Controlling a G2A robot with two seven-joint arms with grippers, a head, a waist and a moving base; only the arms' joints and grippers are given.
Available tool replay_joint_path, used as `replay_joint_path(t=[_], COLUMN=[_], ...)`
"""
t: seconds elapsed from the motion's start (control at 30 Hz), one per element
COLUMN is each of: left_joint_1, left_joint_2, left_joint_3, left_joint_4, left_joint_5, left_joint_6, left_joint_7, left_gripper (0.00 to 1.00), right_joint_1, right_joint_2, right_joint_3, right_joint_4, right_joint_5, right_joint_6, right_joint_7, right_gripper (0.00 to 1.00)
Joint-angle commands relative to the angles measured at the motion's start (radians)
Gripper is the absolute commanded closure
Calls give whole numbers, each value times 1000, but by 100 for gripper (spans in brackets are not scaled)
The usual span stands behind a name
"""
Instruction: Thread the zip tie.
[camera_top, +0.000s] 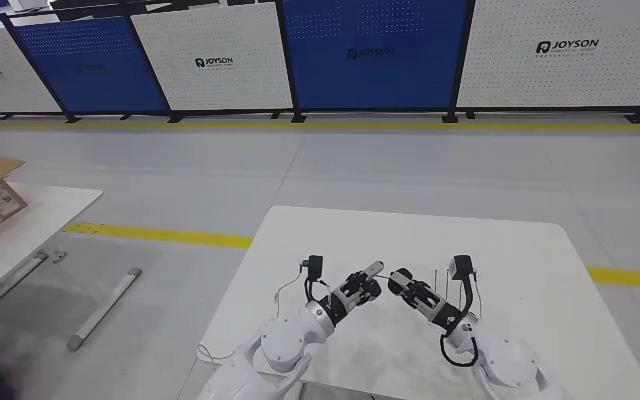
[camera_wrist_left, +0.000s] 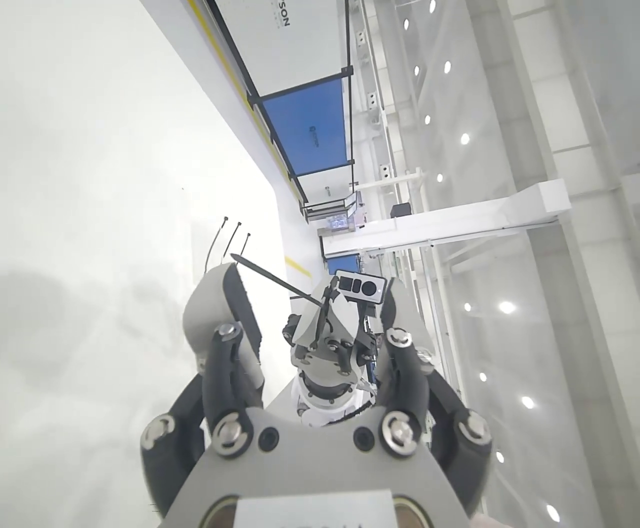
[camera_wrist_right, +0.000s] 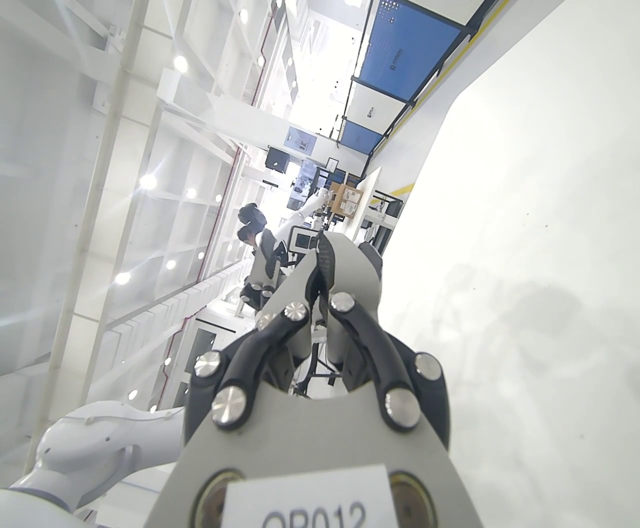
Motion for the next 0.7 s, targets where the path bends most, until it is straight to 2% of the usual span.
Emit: replay_joint_path(t=[0.0, 0.13, 0.23, 0.27, 0.37, 0.43, 0.47, 0.53, 0.67], left_joint_1=[1, 4, 7, 7, 9, 9, 9, 9, 10], left_joint_2=[0, 1, 2, 2, 3, 3, 3, 3, 3], left_joint_3=[-1, -5, -8, -8, -8, -7, -7, -6, -6], left_joint_4=[3, 2, -1, -1, -3, -3, -3, -3, -2], left_joint_5=[-1, -3, 6, 7, 12, 16, 16, 19, 6], left_joint_6=[-2, -8, -11, -11, -11, -13, -14, -15, -16], left_joint_7=[-4, -11, -15, -16, -20, -19, -19, -19, -40], left_gripper=[60, 59, 66, 72, 78, 90, 91, 100, 100], right_joint_1=[0, 0, 0, 0, 0, 0, 0, 0, 0], right_joint_2=[0, 0, 0, 0, 0, 0, 0, 0, 0], right_joint_3=[0, 0, 0, 0, 0, 0, 0, 0, 0], right_joint_4=[0, 0, 0, 0, 0, 0, 0, 0, 0], right_joint_5=[0, 0, 0, 0, 0, 0, 0, 0, 0], right_joint_6=[0, 0, 0, 0, 0, 0, 0, 0, 0], right_joint_7=[0, 0, 0, 0, 0, 0, 0, 0, 0], right_gripper=[100, 100, 100, 100, 100, 100, 100, 100, 100])
